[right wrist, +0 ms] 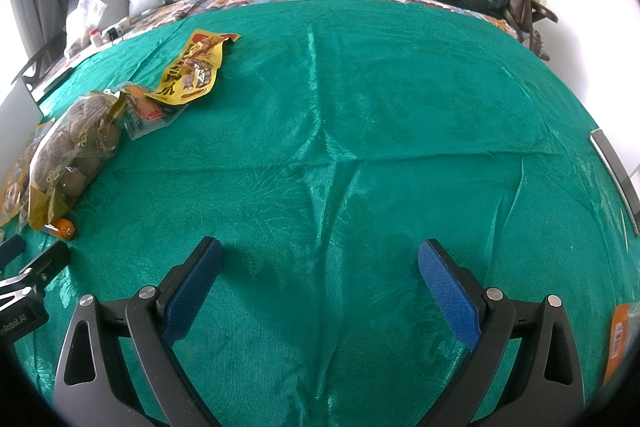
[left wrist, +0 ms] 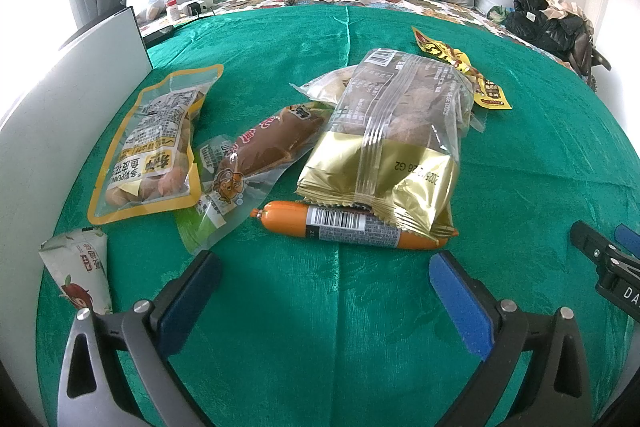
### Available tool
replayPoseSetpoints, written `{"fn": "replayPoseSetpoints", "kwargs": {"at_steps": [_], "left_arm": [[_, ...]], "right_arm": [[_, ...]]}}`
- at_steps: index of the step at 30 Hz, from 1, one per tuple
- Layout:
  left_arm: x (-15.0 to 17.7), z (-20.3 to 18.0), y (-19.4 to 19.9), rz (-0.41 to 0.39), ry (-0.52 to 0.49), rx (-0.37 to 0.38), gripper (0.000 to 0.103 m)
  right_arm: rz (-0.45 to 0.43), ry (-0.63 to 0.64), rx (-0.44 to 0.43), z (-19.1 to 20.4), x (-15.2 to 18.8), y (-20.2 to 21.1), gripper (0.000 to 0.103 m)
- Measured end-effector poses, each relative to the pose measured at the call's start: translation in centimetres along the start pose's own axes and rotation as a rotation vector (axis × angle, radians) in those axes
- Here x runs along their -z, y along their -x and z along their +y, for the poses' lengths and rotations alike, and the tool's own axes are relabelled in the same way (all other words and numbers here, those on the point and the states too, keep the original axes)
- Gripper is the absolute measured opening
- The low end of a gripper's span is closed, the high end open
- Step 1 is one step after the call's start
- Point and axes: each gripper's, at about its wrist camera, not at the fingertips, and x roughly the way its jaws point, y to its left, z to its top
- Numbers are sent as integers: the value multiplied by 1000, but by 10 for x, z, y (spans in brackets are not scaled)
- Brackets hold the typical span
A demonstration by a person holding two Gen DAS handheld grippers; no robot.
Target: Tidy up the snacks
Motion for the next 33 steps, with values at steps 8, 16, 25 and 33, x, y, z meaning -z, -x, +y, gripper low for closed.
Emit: {"fn": "replayPoseSetpoints", "kwargs": {"at_steps": [8, 16, 25, 33], "left_arm": [[0, 0, 0, 0, -1, -1, 103], [0, -1, 0, 1, 17, -14, 103], [60, 23, 57, 185, -80, 108, 103], [19, 113, 83, -3, 35, -62, 102]], "right_arm": [[0, 1, 1, 0, 0, 0, 100], [4, -23, 11, 0, -4, -2, 102], [3, -23, 5, -1, -4, -2, 102], [3, -23, 2, -1, -4, -2, 102]]}}
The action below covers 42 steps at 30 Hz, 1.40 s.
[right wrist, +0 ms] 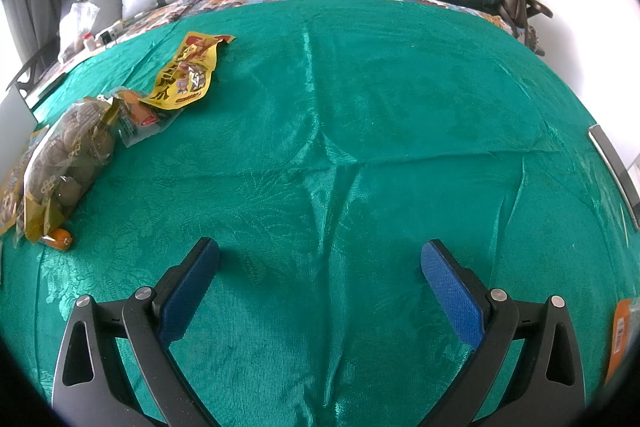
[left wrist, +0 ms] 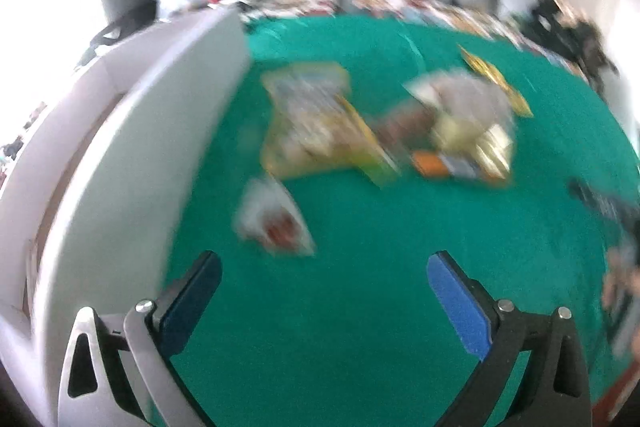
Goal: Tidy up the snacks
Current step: 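Lower the left gripper onto the small white cartoon packet and close, then grasp the orange sausage with the right gripper while the left gripper holds the white packet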
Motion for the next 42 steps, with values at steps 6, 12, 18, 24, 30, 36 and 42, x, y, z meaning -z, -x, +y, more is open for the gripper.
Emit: {"fn": "replayPoseSetpoints", "kwargs": {"at_steps": [6, 12, 18, 24, 30, 36, 42], "left_arm": [[-18, 26, -62, 94, 59, 11, 47], [17, 10, -41, 138, 35, 230, 36], [54, -2, -16, 72, 0, 263, 44], [61, -3, -15, 43, -54, 260, 59], [64, -12, -9, -8, -119, 239, 56], [64, 10, -6, 2, -28, 309, 32], [65, 29, -5, 8, 39, 328, 32]], "right_arm": [[0, 0, -5, 0, 0, 0, 102], [0, 0, -6, 0, 0, 0, 102], [0, 0, -7, 0, 0, 1, 102], [0, 5, -12, -1, 0, 1, 103], [32, 148, -369, 43, -8, 30, 100], [163, 434, -488, 155, -24, 16, 98], [261, 611, -475, 198, -4, 23, 31]]}}
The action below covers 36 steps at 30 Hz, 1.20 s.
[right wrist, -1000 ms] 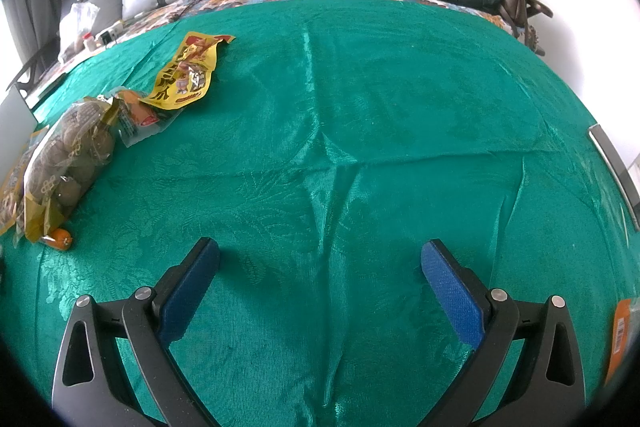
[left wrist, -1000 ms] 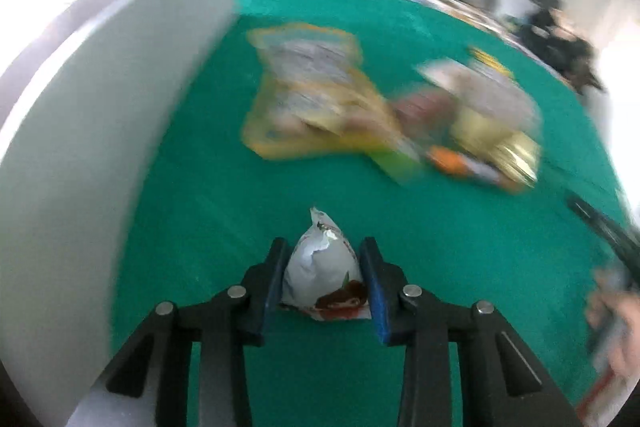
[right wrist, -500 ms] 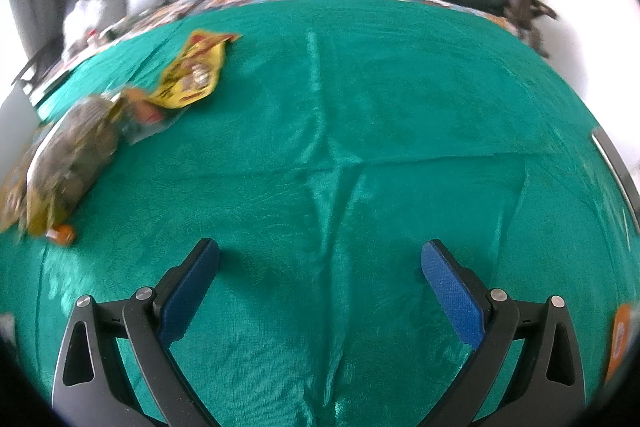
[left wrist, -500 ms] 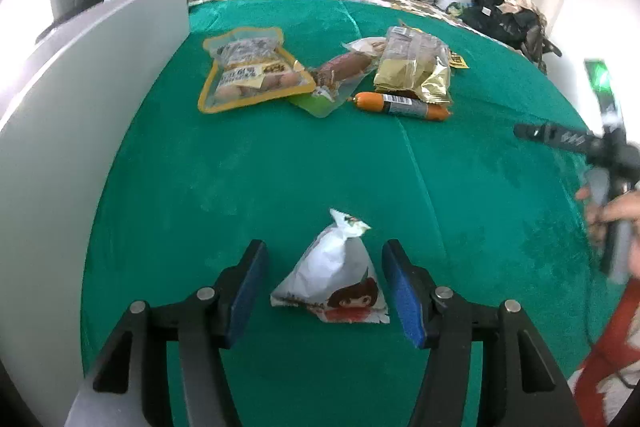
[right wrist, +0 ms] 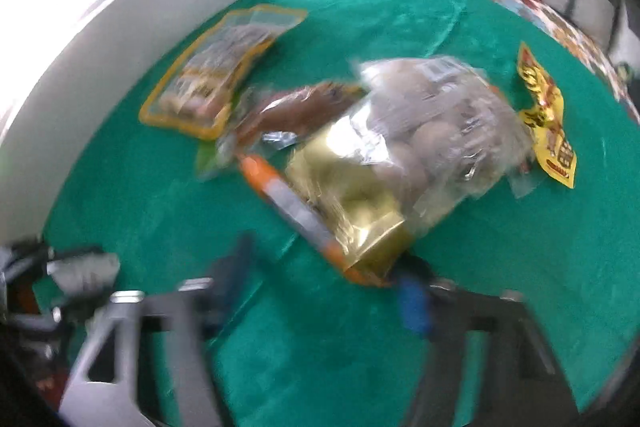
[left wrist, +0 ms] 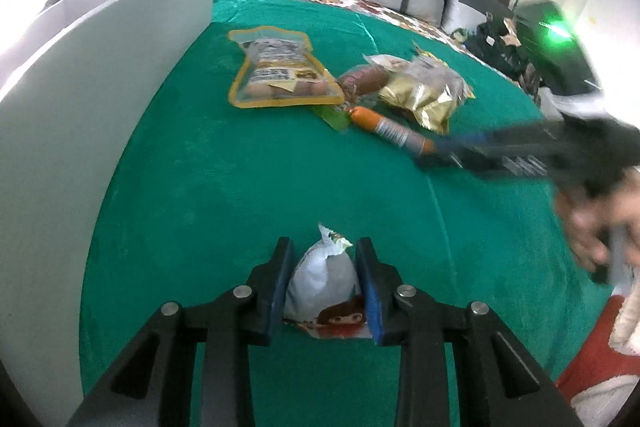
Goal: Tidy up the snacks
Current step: 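Grasp the orange sausage with the right gripper while the left gripper holds the white packet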
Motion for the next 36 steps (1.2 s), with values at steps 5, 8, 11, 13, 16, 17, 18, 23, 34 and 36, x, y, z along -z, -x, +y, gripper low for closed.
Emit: {"fn": "replayPoseSetpoints", "kwargs": {"at_steps": [5, 8, 11, 13, 16, 17, 18, 23, 34, 36], "left_arm": [[-1, 7, 2, 3, 41, 27, 32], [1, 10, 5, 0, 55, 37, 31], [5, 16, 11, 3, 72, 40, 31], [8, 22, 12, 8, 85, 36, 30], [11, 28, 16, -1, 97, 37, 29], [12, 28, 17, -4, 96, 41, 29], [13, 27, 17, -4, 92, 47, 29], [21, 27, 23, 28, 134, 61, 29], [47, 17, 54, 86, 148, -1, 29], [49, 14, 68, 77, 144, 17, 29]], "right_arm": [[73, 7, -119, 23, 31, 25, 22], [26, -41, -77, 21, 29, 37, 63], [14, -25, -47, 28, 11, 35, 64], [45, -15, -97, 43, 1, 26, 61], [93, 46, -159, 76, -4, 13, 45], [108, 69, -164, 87, -3, 7, 44], [119, 89, -161, 95, -1, 3, 42], [118, 92, -148, 108, 2, -4, 41], [124, 195, -68, 149, -15, -37, 36], [120, 221, -12, 154, -13, -40, 17]]}}
